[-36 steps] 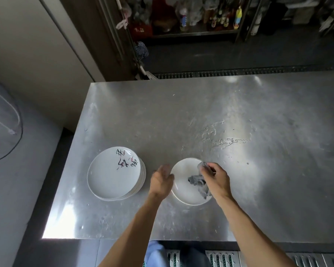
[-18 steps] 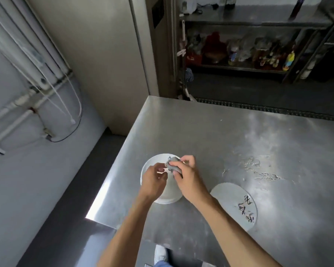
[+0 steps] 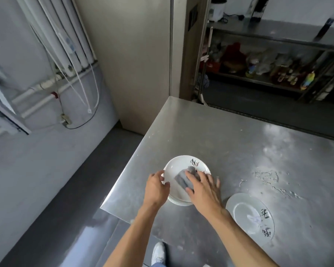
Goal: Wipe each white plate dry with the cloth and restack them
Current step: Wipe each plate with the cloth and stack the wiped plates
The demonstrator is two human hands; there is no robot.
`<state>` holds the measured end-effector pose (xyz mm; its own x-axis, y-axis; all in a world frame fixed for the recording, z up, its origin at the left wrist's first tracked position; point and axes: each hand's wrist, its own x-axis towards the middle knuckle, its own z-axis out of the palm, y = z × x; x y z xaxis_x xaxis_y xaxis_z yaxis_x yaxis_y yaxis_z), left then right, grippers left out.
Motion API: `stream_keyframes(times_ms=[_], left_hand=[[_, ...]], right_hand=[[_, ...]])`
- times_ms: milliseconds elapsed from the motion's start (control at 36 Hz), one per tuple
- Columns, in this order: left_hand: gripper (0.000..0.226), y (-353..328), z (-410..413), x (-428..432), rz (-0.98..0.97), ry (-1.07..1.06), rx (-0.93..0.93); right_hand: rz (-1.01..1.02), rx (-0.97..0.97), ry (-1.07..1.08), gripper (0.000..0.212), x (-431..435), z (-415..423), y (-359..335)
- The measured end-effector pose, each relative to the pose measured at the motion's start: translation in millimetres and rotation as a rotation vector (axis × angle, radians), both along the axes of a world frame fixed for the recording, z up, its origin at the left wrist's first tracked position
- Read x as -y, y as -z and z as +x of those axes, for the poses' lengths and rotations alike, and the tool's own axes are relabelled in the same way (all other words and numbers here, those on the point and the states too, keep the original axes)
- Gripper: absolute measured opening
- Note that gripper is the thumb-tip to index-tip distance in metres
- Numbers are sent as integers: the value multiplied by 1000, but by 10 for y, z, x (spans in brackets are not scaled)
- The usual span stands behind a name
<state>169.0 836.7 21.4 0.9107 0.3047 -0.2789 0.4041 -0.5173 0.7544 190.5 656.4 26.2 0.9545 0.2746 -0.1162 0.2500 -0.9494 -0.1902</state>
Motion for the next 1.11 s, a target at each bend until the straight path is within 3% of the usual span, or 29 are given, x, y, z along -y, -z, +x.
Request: stream_keyframes(times_ms=[194, 417, 611, 667, 750, 861, 917, 1000, 1111], left_hand=[[48, 17, 39, -12, -80, -46, -29], [54, 8, 35, 9, -225, -130, -53], [40, -54, 71, -1, -310, -134, -52], [39, -82, 65, -2, -350, -141, -47], [39, -121, 53, 15, -436, -160, -47], [39, -165, 42, 16, -469, -172, -65], [40, -167, 26, 8, -482, -179, -63], [39, -160, 7, -19, -488, -192, -49], [38, -187, 16, -57, -505, -200, -27]], right_hand=[[164, -109, 65, 57, -54, -53, 67], [297, -77, 103, 56, 7, -27, 107], [507, -157, 266, 78, 34, -1, 67], [535, -154, 347, 74, 4, 12, 59], [456, -96, 361, 54, -69, 33, 71], [120, 69, 326, 40, -121, 51, 127], [117, 191, 306, 27, -143, 57, 118], [287, 280, 283, 8, -158, 84, 62], [692, 14, 316, 25, -162, 143, -77]])
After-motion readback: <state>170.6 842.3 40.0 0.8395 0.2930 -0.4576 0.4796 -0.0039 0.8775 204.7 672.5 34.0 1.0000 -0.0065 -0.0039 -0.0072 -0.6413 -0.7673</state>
